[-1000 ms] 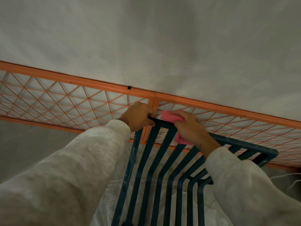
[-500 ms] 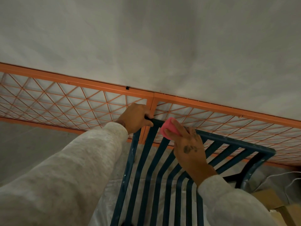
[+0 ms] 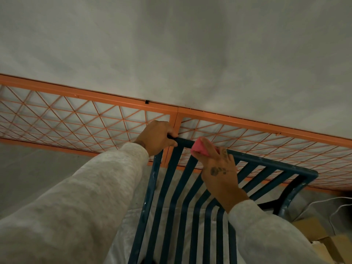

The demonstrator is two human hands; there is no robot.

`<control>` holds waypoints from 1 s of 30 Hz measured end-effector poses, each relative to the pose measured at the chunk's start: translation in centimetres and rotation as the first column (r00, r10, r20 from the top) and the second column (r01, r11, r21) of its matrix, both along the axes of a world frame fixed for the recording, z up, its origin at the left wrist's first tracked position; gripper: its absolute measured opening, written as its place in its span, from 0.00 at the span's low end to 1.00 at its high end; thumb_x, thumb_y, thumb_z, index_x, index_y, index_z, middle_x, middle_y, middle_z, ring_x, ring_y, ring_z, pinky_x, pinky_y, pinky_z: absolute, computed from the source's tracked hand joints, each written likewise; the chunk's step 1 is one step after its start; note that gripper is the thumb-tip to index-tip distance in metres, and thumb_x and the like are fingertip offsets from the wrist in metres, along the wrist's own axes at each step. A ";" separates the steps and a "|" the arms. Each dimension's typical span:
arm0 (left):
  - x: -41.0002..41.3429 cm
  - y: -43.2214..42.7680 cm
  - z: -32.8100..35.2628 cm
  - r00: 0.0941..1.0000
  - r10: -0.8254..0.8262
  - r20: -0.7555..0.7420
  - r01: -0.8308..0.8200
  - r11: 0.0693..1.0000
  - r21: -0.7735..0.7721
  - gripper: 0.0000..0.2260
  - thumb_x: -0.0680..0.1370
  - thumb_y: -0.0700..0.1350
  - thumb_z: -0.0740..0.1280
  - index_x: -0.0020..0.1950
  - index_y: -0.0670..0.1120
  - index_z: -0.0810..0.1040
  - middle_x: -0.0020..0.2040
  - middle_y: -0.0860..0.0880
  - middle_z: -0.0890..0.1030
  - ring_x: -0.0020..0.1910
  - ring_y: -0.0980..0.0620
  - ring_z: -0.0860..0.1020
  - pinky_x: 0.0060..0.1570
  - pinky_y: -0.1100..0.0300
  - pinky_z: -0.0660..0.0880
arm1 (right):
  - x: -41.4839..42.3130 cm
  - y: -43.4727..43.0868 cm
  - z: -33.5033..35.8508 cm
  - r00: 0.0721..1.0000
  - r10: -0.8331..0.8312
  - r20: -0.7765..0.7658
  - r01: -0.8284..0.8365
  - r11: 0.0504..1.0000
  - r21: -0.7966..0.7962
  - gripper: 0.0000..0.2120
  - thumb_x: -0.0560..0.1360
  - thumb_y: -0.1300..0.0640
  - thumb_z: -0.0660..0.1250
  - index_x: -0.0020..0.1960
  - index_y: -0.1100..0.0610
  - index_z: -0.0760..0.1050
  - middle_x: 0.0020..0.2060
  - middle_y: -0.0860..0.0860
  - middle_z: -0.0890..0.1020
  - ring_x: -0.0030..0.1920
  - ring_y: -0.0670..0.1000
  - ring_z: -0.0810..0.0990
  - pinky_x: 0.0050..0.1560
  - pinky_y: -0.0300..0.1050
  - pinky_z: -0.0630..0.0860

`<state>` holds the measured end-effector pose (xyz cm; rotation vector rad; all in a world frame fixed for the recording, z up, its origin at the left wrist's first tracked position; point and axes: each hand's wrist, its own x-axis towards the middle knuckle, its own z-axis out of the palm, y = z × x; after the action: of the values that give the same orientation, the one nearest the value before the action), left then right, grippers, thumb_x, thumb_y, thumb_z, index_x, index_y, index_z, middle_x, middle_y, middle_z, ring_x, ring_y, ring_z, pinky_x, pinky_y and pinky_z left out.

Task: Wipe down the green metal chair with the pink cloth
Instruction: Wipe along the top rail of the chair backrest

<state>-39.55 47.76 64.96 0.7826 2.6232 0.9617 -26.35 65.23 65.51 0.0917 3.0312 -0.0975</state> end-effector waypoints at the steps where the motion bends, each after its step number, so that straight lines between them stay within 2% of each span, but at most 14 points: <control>1: 0.0 0.0 0.0 1.000 0.002 -0.001 -0.002 1.000 0.001 0.10 0.72 0.45 0.75 0.51 0.45 0.84 0.43 0.54 0.77 0.44 0.53 0.77 0.47 0.58 0.75 | -0.2 -0.5 0.1 1.000 0.001 -0.004 -0.001 1.000 -0.013 0.31 0.72 0.65 0.66 0.72 0.44 0.70 0.78 0.50 0.59 0.69 0.64 0.65 0.67 0.60 0.67; 5: 0.2 0.0 0.0 1.000 -0.002 -0.020 0.002 1.000 0.006 0.08 0.72 0.46 0.75 0.49 0.45 0.85 0.43 0.51 0.80 0.42 0.51 0.78 0.47 0.53 0.77 | -2.5 -3.6 0.5 0.999 0.042 0.015 -0.042 0.998 -0.048 0.28 0.74 0.63 0.64 0.71 0.44 0.70 0.76 0.47 0.58 0.69 0.60 0.63 0.69 0.56 0.64; 9: 0.1 0.0 0.1 0.999 -0.026 -0.037 0.026 0.999 -0.020 0.07 0.73 0.46 0.74 0.47 0.45 0.86 0.42 0.48 0.81 0.42 0.49 0.79 0.47 0.49 0.77 | -3.6 -3.4 0.8 0.993 -0.027 0.115 0.044 0.988 -0.146 0.27 0.75 0.63 0.64 0.69 0.41 0.73 0.78 0.45 0.58 0.72 0.61 0.61 0.73 0.55 0.61; 12: 0.2 0.0 0.3 1.000 -0.016 -0.014 0.016 0.999 -0.030 0.07 0.72 0.45 0.74 0.49 0.45 0.85 0.44 0.51 0.80 0.44 0.49 0.79 0.48 0.50 0.77 | -3.2 -1.3 0.8 0.989 -0.016 0.148 0.054 0.965 -0.257 0.28 0.75 0.67 0.62 0.67 0.40 0.75 0.77 0.45 0.62 0.69 0.58 0.68 0.71 0.53 0.67; 13: 0.1 0.1 0.4 1.000 -0.024 -0.008 0.023 0.999 -0.038 0.08 0.72 0.45 0.74 0.50 0.45 0.85 0.44 0.51 0.80 0.44 0.49 0.79 0.48 0.51 0.77 | -3.1 -0.6 1.3 0.985 -0.033 0.167 0.096 0.919 -0.382 0.27 0.76 0.69 0.60 0.67 0.42 0.76 0.74 0.46 0.66 0.64 0.57 0.75 0.65 0.51 0.74; 14: 0.0 0.1 0.5 0.999 -0.037 -0.009 0.036 0.998 -0.056 0.08 0.73 0.45 0.74 0.50 0.45 0.85 0.45 0.51 0.80 0.45 0.49 0.79 0.49 0.51 0.77 | -3.1 0.0 2.2 0.977 -0.070 0.199 0.169 0.825 -0.539 0.27 0.77 0.70 0.58 0.67 0.44 0.75 0.69 0.46 0.72 0.55 0.54 0.81 0.54 0.48 0.80; 15: -0.1 0.2 0.6 0.998 -0.054 -0.013 0.053 0.995 -0.081 0.09 0.73 0.45 0.74 0.51 0.45 0.85 0.45 0.50 0.80 0.45 0.49 0.79 0.48 0.51 0.77 | -3.2 0.7 3.1 0.963 -0.122 0.240 0.255 0.696 -0.672 0.27 0.78 0.70 0.57 0.68 0.45 0.75 0.61 0.45 0.76 0.43 0.52 0.84 0.41 0.45 0.81; 16: -0.2 0.4 0.7 0.998 -0.067 -0.013 0.065 0.991 -0.113 0.09 0.73 0.46 0.73 0.52 0.45 0.84 0.45 0.51 0.80 0.45 0.50 0.78 0.48 0.52 0.77 | -3.2 1.4 4.1 0.947 -0.179 0.269 0.322 0.577 -0.750 0.26 0.79 0.69 0.57 0.68 0.44 0.74 0.54 0.44 0.77 0.33 0.49 0.82 0.32 0.41 0.79; 17: -0.4 0.6 0.8 0.997 -0.073 -0.008 0.071 0.987 -0.143 0.10 0.73 0.46 0.73 0.53 0.45 0.84 0.45 0.51 0.79 0.45 0.50 0.78 0.47 0.55 0.75 | -3.3 2.3 4.9 0.934 -0.234 0.270 0.354 0.494 -0.794 0.25 0.80 0.68 0.58 0.68 0.43 0.74 0.49 0.45 0.78 0.28 0.45 0.80 0.28 0.38 0.76; 19: -0.6 1.0 0.8 0.997 -0.079 0.007 0.079 0.978 -0.194 0.11 0.74 0.47 0.73 0.53 0.45 0.83 0.46 0.50 0.79 0.46 0.50 0.78 0.45 0.57 0.74 | -3.5 3.8 5.8 0.912 -0.322 0.254 0.375 0.403 -0.835 0.21 0.80 0.64 0.61 0.67 0.43 0.73 0.46 0.50 0.82 0.26 0.43 0.80 0.28 0.36 0.75; 23: -0.2 2.3 0.6 0.991 -0.133 0.019 0.134 0.972 -0.192 0.15 0.73 0.49 0.73 0.58 0.47 0.81 0.52 0.49 0.80 0.51 0.48 0.78 0.49 0.55 0.75 | -4.1 5.6 5.1 0.877 -0.431 0.212 0.425 0.491 -0.761 0.15 0.79 0.55 0.64 0.65 0.45 0.71 0.52 0.48 0.81 0.36 0.49 0.82 0.41 0.49 0.80; 25: 0.0 2.9 0.4 0.989 -0.149 0.002 0.147 0.972 -0.183 0.12 0.75 0.47 0.71 0.57 0.46 0.82 0.53 0.47 0.81 0.51 0.47 0.78 0.50 0.54 0.75 | -4.0 5.2 4.2 0.879 -0.428 0.210 0.449 0.595 -0.667 0.13 0.80 0.51 0.63 0.64 0.47 0.70 0.50 0.48 0.80 0.40 0.49 0.82 0.40 0.45 0.76; 28: 0.2 3.2 0.2 0.989 -0.146 -0.024 0.140 0.975 -0.175 0.10 0.75 0.46 0.71 0.55 0.47 0.84 0.50 0.47 0.82 0.47 0.48 0.79 0.48 0.54 0.76 | -3.5 3.6 2.1 0.900 -0.393 0.189 0.427 0.707 -0.564 0.17 0.80 0.60 0.58 0.67 0.51 0.71 0.49 0.54 0.81 0.42 0.54 0.82 0.38 0.47 0.78; 30: 0.2 3.2 0.0 0.990 -0.137 -0.028 0.131 0.978 -0.163 0.09 0.75 0.47 0.72 0.54 0.47 0.84 0.47 0.47 0.82 0.46 0.48 0.79 0.47 0.53 0.77 | -3.6 2.3 1.1 0.917 -0.372 0.144 0.384 0.726 -0.570 0.20 0.79 0.62 0.56 0.68 0.50 0.73 0.53 0.55 0.81 0.45 0.56 0.82 0.48 0.53 0.82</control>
<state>-39.39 50.94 64.97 0.9317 2.6024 0.6956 -29.94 67.53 66.56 0.6493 2.7507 -1.0537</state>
